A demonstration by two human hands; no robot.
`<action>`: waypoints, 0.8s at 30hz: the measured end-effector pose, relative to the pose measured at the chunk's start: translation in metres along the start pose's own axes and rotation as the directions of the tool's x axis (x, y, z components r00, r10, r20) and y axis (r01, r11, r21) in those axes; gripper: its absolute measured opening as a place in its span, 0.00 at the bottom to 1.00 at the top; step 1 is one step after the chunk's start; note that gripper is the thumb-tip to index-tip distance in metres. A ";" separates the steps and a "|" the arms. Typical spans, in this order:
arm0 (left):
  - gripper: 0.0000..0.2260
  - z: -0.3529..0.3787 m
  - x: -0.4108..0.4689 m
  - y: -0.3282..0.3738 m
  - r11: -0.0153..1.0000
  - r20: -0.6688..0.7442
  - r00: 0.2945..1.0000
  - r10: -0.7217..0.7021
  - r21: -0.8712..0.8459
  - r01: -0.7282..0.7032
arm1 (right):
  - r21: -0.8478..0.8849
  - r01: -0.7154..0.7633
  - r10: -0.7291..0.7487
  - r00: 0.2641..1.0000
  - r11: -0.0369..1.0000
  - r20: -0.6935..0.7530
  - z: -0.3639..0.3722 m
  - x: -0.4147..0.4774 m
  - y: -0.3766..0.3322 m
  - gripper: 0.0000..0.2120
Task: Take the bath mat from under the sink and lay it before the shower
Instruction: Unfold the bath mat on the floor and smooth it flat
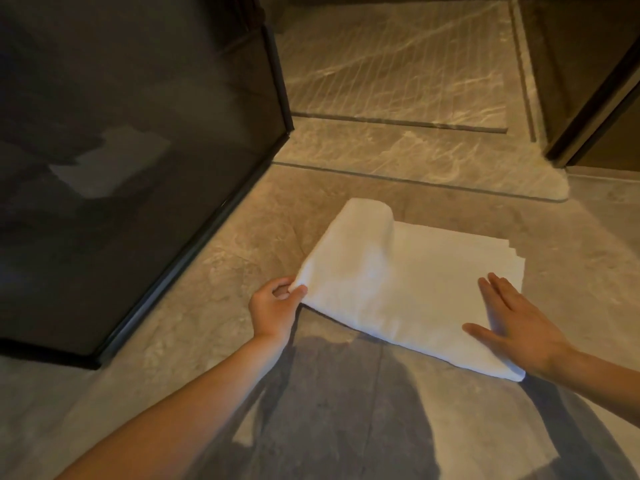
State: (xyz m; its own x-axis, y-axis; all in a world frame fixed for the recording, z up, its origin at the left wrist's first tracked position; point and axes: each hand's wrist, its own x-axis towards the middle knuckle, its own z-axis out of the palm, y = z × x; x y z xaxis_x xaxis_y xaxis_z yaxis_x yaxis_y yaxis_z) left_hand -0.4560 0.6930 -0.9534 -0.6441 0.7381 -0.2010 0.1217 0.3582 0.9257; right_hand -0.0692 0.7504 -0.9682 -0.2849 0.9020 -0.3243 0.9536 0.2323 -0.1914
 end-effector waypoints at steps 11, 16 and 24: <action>0.20 -0.001 -0.005 -0.011 0.774 0.143 0.948 0.284 0.550 -0.314 | -0.042 0.031 -0.034 0.998 0.999 -0.053 -0.005 0.002 -0.009 0.46; 0.26 0.060 -0.002 0.021 0.145 0.736 0.530 0.420 0.522 -0.840 | -0.012 0.072 -0.073 0.983 0.997 -0.170 -0.008 0.016 -0.051 0.34; 0.27 0.109 0.021 -0.001 0.028 0.867 0.431 0.250 0.438 -0.899 | -0.071 0.090 -0.099 0.985 0.993 -0.139 0.015 0.038 -0.071 0.31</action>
State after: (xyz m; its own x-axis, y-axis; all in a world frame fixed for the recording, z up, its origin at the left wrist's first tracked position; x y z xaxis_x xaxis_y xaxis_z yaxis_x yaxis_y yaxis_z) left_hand -0.3872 0.7700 -0.9936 0.4081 0.9032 -0.1331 0.9129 -0.4028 0.0660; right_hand -0.1493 0.7623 -0.9811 -0.3616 0.9163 -0.1722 0.9287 0.3377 -0.1534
